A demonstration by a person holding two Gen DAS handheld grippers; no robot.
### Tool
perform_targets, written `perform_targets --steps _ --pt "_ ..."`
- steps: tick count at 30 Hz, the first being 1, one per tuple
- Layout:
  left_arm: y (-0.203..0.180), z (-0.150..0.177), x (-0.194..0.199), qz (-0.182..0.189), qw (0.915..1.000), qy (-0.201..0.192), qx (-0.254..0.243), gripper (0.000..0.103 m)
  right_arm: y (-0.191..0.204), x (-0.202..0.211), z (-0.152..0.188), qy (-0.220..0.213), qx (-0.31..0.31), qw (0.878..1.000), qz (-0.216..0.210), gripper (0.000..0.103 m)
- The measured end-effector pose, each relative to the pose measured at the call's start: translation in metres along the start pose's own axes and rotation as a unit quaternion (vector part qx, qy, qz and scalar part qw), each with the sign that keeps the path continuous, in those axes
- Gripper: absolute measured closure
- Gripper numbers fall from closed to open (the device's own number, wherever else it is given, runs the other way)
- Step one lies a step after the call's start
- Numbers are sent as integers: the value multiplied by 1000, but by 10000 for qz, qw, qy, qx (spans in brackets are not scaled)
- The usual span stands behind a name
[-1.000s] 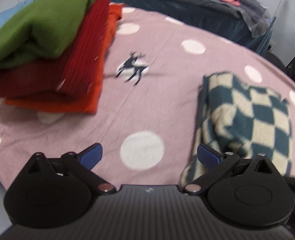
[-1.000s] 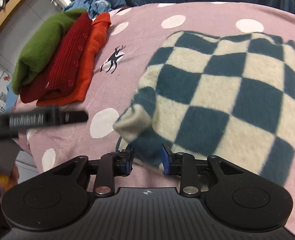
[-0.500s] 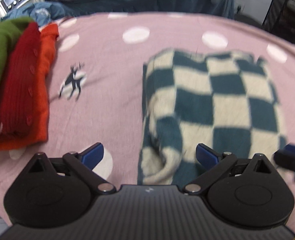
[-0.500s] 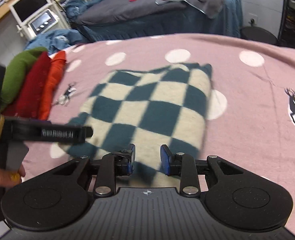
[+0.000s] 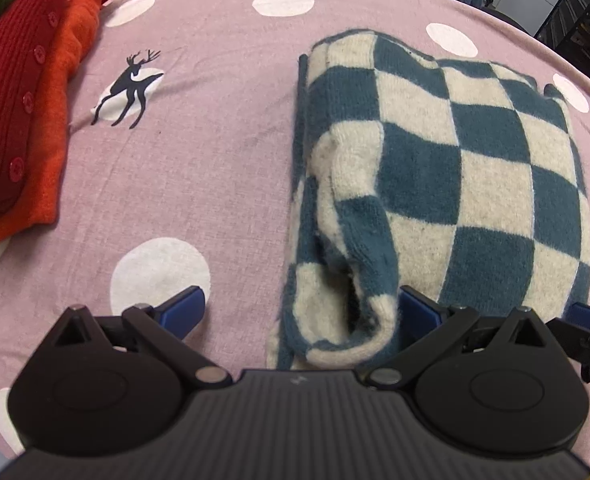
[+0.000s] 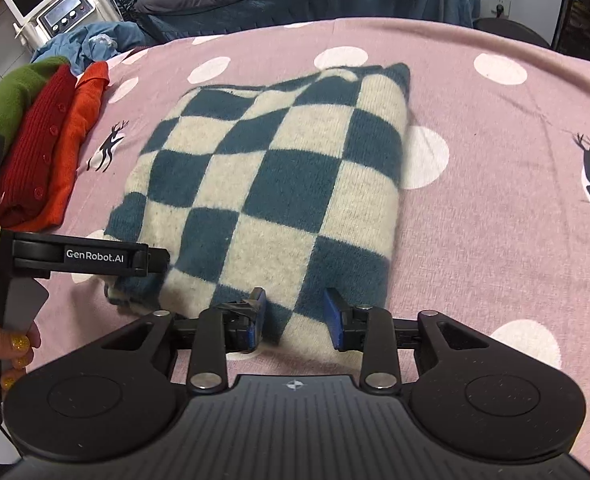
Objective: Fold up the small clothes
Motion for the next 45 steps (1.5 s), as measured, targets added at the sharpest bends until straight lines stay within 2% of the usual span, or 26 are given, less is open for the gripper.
perform_targets --steps 4,6,8,10,11,13,14,17,18,19,22,24,28,30,35,39,42,43,45 --pt "8 -1 -2 143 9997 75 201 0 -2 2 -1 16 -100 9998 -150 26" --pt "13 -2 1 246 9989 135 368 0 -4 5 -3 -3 -178 9997 -186 26" --pt "21 -2 11 417 9968 27 674 0 -8 9 -5 -48 -316 9993 -216 21" --pt "34 1 22 628 9919 -70 1104 0 -17 15 -9 -139 -502 9984 -219 0" --pt "40 3 27 749 9878 -57 1366 0 -23 18 -11 -204 -625 9976 -206 0" --pt "55 11 32 1060 9741 78 1997 0 -38 24 -12 -307 -956 9947 -236 0" --pt "63 16 35 1279 9631 140 2365 0 -46 25 -11 -317 -1164 9924 -259 0" --pt "77 36 36 1972 9215 311 3332 0 -74 25 -5 -224 -1911 9808 -318 0" --pt "77 41 35 2135 9127 344 3467 0 -82 25 -1 -200 -2196 9747 -354 0" --pt "76 46 34 2211 9098 368 3492 0 -90 25 3 -178 -2501 9672 -407 0" --pt "65 56 28 2207 9117 474 3433 0 -107 23 20 -104 -3308 9424 -493 0" --pt "60 61 21 2317 9030 474 3588 0 -110 23 29 -103 -3625 9298 -638 0" --pt "56 67 -1 2290 8846 452 4037 0 -108 24 34 -136 -3792 9234 -586 0" --pt "53 67 -11 2266 8831 477 4080 0 -112 22 34 -88 -3921 9174 -676 0" --pt "44 58 -18 2197 8897 328 3988 0 -115 14 33 266 -4048 9083 -1018 0" --pt "43 53 -20 2191 8896 299 3995 0 -121 7 36 349 -4268 8974 -1060 0" --pt "41 44 -23 2294 8856 224 4032 0 -126 3 32 303 -4453 8866 -1210 0" --pt "38 41 -26 2324 8846 213 4037 0 -127 1 29 294 -4445 8868 -1228 0" --pt "35 37 -31 2369 8831 232 4044 0 -128 -7 20 302 -4308 8945 -1155 0"
Point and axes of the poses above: each gripper's, at about its wrist camera, not at the fingertips, and x roughly against the way its jaws point, y to its left, z to its underside, the point moved 2 cm from there along -x, roughly the way its jaws point, and after that the axes turned 11 degrees about -y, right-handed, at the moved point
